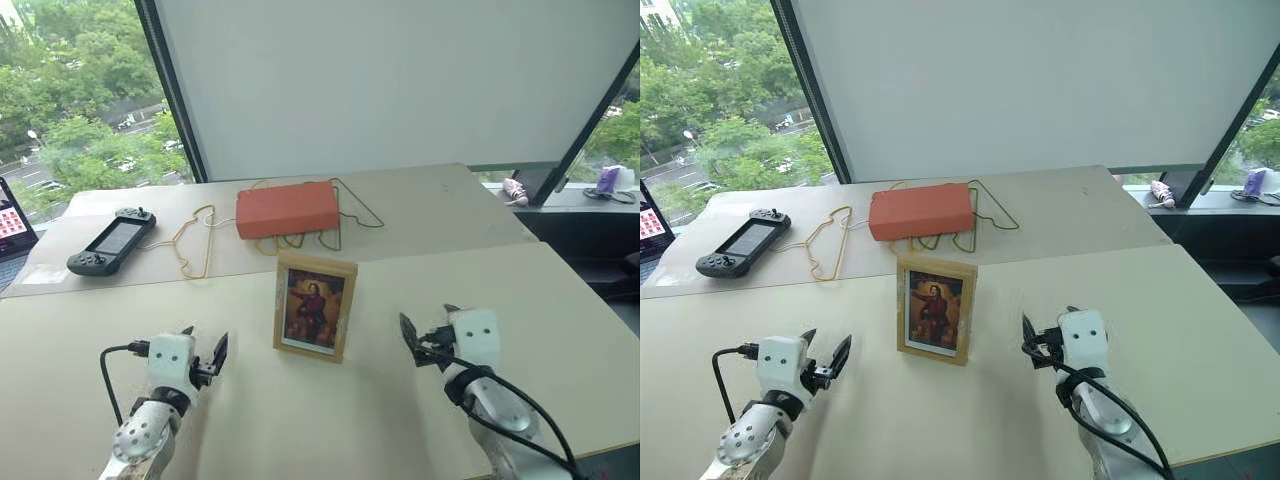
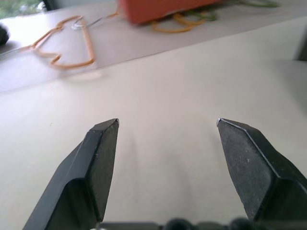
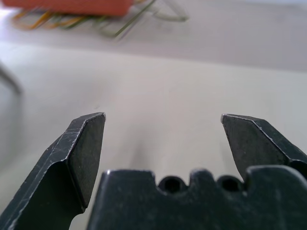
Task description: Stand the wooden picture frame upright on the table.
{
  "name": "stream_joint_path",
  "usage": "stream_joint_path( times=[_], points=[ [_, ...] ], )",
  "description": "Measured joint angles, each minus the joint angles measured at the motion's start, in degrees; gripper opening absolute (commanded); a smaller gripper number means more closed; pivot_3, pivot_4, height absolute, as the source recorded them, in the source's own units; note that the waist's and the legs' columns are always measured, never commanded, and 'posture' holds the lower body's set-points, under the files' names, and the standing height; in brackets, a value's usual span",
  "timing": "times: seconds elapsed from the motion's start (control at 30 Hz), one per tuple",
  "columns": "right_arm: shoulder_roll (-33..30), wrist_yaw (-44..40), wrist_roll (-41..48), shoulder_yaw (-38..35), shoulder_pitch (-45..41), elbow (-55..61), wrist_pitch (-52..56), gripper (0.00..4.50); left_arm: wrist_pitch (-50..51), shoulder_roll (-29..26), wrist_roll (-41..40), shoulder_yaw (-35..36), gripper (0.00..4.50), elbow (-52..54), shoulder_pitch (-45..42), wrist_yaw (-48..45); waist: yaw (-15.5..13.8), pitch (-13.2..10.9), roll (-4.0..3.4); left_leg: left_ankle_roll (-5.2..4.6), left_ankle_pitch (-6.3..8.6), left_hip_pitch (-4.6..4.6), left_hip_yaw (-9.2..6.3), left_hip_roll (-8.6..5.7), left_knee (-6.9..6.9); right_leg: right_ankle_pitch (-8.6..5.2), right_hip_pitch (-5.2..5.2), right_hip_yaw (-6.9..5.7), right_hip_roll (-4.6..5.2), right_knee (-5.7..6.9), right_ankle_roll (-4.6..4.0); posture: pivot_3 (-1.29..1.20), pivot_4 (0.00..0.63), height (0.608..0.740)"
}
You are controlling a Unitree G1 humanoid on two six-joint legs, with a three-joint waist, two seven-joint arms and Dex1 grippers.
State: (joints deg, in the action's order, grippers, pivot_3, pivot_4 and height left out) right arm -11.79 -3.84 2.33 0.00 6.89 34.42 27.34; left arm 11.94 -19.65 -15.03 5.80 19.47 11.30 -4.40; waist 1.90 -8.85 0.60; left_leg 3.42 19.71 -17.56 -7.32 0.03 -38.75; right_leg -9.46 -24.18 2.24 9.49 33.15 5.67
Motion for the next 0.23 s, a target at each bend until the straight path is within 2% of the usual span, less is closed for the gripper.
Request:
stream_joint_path(
  times=[0.23],
  points=[
    [0.00, 0.55, -2.79, -0.21, 0.13, -4.37, -4.12, 4.49, 2.31, 3.72, 2.01, 0.19, 3.53, 0.02, -2.09, 1.88, 0.28, 0.00, -0.01, -0.08, 0.05, -0.05, 0.03, 0.00, 0.12, -0.06, -0.04, 0.02, 0.00, -0.07, -0.05, 0.00, 0.150, 0.740]
  ],
)
